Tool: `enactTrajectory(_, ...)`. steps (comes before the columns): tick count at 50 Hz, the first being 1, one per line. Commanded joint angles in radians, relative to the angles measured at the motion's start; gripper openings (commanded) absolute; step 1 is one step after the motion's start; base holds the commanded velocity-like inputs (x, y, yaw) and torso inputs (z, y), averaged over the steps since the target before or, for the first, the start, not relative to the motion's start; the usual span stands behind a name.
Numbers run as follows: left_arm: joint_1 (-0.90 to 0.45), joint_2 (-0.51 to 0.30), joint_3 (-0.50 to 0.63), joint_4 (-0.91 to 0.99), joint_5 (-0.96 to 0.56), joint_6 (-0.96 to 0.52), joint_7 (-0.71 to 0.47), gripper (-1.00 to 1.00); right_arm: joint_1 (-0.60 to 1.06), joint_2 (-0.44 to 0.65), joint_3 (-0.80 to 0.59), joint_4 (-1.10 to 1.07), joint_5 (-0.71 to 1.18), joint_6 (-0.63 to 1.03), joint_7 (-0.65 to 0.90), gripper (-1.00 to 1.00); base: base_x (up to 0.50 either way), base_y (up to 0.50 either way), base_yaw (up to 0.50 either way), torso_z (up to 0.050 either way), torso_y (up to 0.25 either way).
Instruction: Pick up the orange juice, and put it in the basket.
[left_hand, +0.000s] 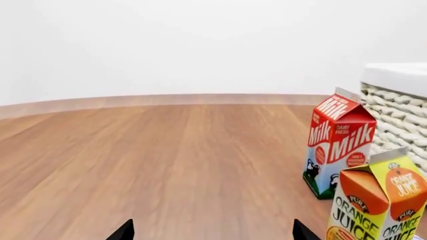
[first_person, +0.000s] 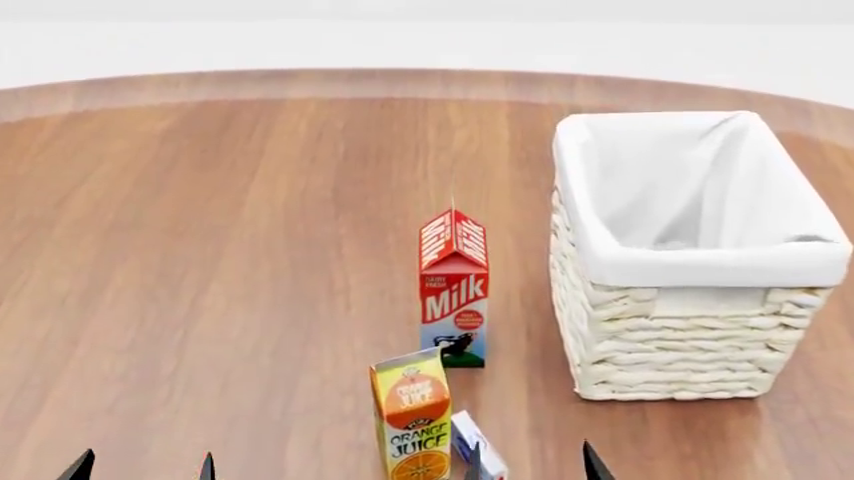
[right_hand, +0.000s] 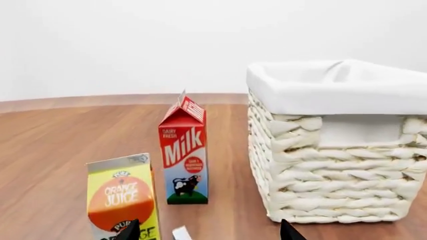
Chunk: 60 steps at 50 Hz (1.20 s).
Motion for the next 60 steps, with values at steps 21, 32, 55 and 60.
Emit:
enactTrajectory(21, -0.003, -0.016, 0.020, -0.001, -0.016, 0.004, -0.019, 1.00, 0.002, 0.017, -0.023, 0.000, 0.016, -0.007, 0.018, 1.00, 0.23, 0.00, 0.00, 0.000, 0.000)
enactTrajectory(32, -0.004, -0.021, 0.026, -0.002, -0.021, 0.006, -0.025, 1.00, 0.003, 0.019, -0.032, 0.018, 0.020, -0.021, 0.020, 1.00, 0.23, 0.00, 0.00, 0.000, 0.000)
enactTrajectory(55, -0.006, -0.031, 0.039, -0.003, -0.031, 0.009, -0.036, 1.00, -0.070, 0.049, -0.070, -0.137, 0.018, 0.004, 0.042, 1.00, 0.12, 0.00, 0.00, 0.000, 0.000)
enactTrajectory(60, -0.007, -0.033, 0.041, -0.003, -0.033, 0.010, -0.039, 1.00, -0.123, 0.069, -0.083, -0.234, 0.036, 0.005, 0.040, 1.00, 0.00, 0.00, 0.00, 0.000, 0.000)
